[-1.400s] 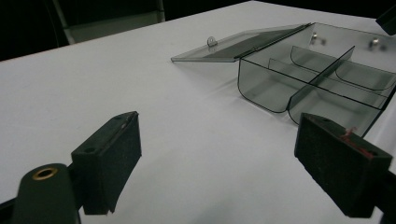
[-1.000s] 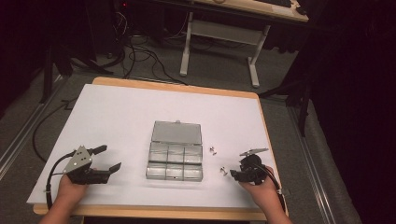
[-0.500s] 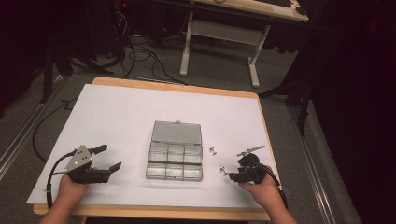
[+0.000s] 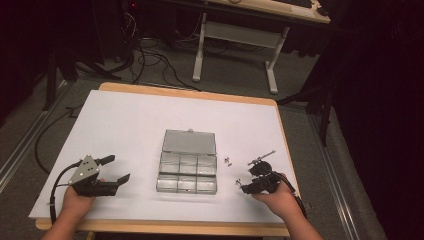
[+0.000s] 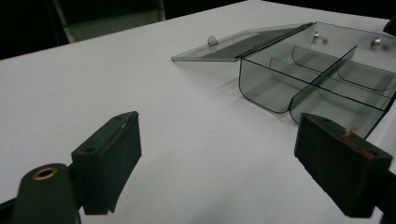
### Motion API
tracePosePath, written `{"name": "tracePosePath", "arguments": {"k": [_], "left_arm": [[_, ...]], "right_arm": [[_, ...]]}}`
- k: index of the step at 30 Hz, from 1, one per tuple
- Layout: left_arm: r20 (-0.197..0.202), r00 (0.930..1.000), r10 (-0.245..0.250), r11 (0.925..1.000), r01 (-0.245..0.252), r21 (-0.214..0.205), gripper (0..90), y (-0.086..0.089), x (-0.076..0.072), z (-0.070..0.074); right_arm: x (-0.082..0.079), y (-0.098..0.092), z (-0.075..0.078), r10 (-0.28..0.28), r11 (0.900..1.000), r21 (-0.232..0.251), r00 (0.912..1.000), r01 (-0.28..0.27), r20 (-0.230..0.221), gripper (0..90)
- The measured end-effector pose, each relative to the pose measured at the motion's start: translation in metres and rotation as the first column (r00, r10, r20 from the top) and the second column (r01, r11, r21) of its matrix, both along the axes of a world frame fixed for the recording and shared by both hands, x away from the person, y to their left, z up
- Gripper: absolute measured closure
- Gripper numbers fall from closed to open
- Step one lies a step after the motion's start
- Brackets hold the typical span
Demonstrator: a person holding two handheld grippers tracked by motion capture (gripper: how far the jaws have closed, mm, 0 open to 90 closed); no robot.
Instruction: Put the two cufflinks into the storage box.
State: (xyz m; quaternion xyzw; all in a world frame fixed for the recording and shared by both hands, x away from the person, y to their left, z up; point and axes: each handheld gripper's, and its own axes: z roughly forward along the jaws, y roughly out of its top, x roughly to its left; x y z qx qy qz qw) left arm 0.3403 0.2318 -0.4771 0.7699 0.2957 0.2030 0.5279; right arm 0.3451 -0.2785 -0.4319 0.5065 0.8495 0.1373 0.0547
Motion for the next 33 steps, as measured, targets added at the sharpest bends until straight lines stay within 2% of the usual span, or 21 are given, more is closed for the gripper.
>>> {"name": "tracePosePath", "arguments": {"k": [5, 10, 17, 25, 31, 33], "left_arm": [[-0.001, 1.0, 0.0, 1.0, 0.0, 0.0, 15.3, 0.001, 0.0, 0.0], [0.001, 1.0, 0.0, 1.0, 0.0, -0.001, 15.3, 0.0, 0.0, 0.0], [0.002, 1.0, -0.002, 1.0, 0.002, -0.001, 15.3, 0.0, 0.0, 0.0], [0.001, 1.0, -0.003, 1.0, 0.003, 0.001, 15.3, 0.001, -0.001, 0.0], [0.001, 1.0, -0.002, 1.0, 0.002, 0.004, 15.3, 0.001, -0.001, 0.0], [0.002, 1.0, -0.004, 1.0, 0.004, 0.001, 15.3, 0.001, -0.001, 0.0]], "right_arm": [[0.006, 0.008, 0.003, 0.016, 0.9995, -0.025, 0.9998, -0.016, -0.013, 46.4], [0.011, 0.015, 0.003, 0.027, 0.999, -0.034, 0.9992, -0.028, -0.028, 42.1], [0.017, 0.019, 0.002, 0.036, 0.9982, -0.047, 0.9985, -0.038, -0.041, 42.8], [0.025, 0.029, -0.002, 0.077, 0.9949, -0.06, 0.9953, -0.081, -0.058, 49.0], [0.031, 0.034, -0.005, 0.083, 0.9924, -0.085, 0.9937, -0.089, -0.076, 56.6], [0.032, 0.034, -0.006, 0.105, 0.9888, -0.099, 0.9916, -0.112, -0.075, 59.3]]}}
